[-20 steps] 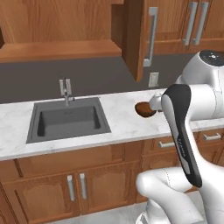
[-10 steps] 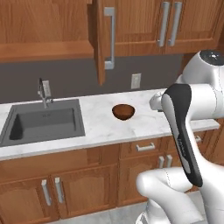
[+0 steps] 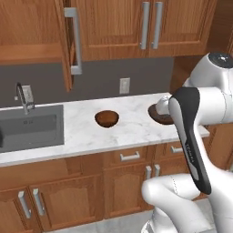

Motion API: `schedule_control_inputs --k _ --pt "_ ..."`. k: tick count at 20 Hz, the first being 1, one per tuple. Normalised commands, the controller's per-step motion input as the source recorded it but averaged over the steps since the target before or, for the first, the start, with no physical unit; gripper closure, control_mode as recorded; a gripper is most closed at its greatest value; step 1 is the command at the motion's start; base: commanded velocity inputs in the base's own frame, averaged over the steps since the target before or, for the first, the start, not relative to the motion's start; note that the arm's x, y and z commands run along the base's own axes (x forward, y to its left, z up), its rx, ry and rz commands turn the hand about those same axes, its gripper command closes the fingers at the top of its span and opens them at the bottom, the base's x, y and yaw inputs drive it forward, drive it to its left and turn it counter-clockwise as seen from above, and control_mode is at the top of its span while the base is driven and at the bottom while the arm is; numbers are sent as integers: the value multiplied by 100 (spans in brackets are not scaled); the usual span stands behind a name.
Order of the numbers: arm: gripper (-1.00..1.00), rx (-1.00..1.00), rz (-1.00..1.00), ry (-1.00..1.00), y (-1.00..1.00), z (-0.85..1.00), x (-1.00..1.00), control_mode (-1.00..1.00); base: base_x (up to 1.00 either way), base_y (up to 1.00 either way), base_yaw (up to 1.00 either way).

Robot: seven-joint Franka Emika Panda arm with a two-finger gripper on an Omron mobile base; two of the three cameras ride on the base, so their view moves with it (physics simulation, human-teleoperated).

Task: Pick up the bowls on the counter and stack them on top of one another in the open cabinet. Place the smaller bowl on top of the larger bowl.

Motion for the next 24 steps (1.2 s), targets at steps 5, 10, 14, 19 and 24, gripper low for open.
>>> schedule_control_inputs --k 5,10,14,19,24 --pt "-100 0 0 0 0 0 0 100 25 -42 4" --pt "-100 0 0 0 0 0 0 100 32 -33 8" --pt "-100 0 0 0 0 0 0 100 35 -39 5" --pt "-100 0 0 0 0 0 0 100 33 -45 2" --pt "-100 0 0 0 0 0 0 100 28 -40 -1"
